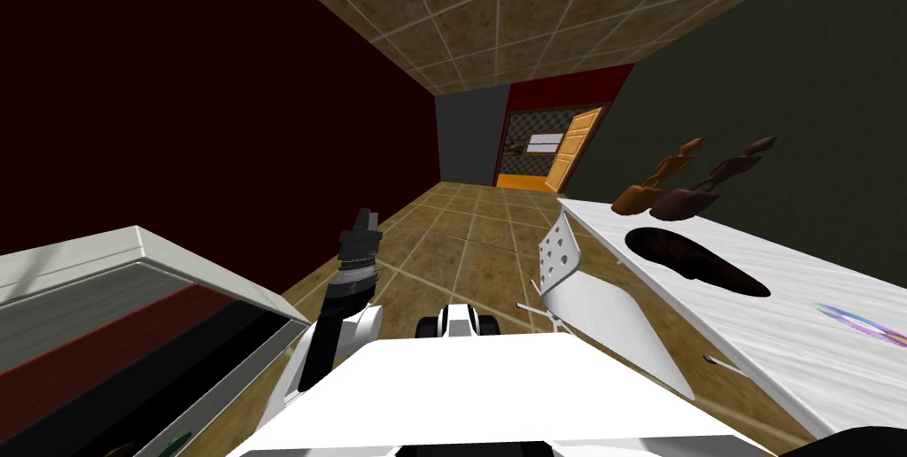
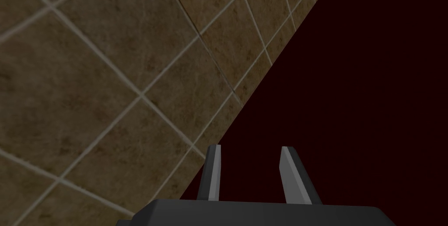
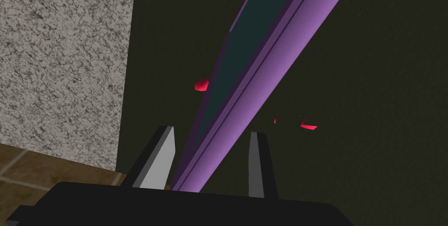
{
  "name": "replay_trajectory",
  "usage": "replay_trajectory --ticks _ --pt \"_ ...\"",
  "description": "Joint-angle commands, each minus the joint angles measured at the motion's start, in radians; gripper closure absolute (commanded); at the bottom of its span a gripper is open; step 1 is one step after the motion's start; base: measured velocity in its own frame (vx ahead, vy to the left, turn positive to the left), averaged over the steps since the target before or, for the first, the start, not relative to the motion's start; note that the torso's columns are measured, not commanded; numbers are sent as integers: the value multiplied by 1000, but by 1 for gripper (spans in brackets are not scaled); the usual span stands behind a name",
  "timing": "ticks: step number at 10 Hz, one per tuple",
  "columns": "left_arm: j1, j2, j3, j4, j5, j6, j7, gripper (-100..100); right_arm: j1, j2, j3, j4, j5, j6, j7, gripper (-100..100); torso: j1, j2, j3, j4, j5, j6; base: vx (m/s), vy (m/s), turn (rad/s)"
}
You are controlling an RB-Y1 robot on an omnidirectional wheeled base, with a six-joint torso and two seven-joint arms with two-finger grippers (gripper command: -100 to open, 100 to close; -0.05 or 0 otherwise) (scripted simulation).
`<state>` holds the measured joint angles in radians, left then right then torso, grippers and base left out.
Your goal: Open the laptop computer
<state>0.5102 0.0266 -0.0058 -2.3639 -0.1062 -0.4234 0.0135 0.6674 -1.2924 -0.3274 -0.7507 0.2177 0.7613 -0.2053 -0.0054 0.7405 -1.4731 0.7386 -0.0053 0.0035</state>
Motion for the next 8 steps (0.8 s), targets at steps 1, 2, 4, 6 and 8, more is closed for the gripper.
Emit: replay_trajectory --ticks 1,2,4,6,8 --pt "0 0 0 0 0 0 0 0 -28 33 -5 10 49 0 -71 100 -1 -1 -1 -1 -1 -1 -61 12 -8" --pt "0 0 0 0 0 0 0 0 -47 51 -9 16 82 -1 -96 100 -1 -1 0 -1 -1 -1 -70 17 -11" --pt "0 0 0 0 0 0 0 0 -66 69 -14 22 114 -3 -154 100 -2 -1 0 0 -4 -1 -50 11 -14" --pt "0 0 0 0 0 0 0 0 -85 88 -19 29 147 -4 -205 100 -4 -2 0 -1 -5 -2 -43 9 -15" --pt "0 0 0 0 0 0 0 0 -104 106 -24 35 179 -5 -253 100 -6 -1 1 -1 -7 -2 -63 11 -7"
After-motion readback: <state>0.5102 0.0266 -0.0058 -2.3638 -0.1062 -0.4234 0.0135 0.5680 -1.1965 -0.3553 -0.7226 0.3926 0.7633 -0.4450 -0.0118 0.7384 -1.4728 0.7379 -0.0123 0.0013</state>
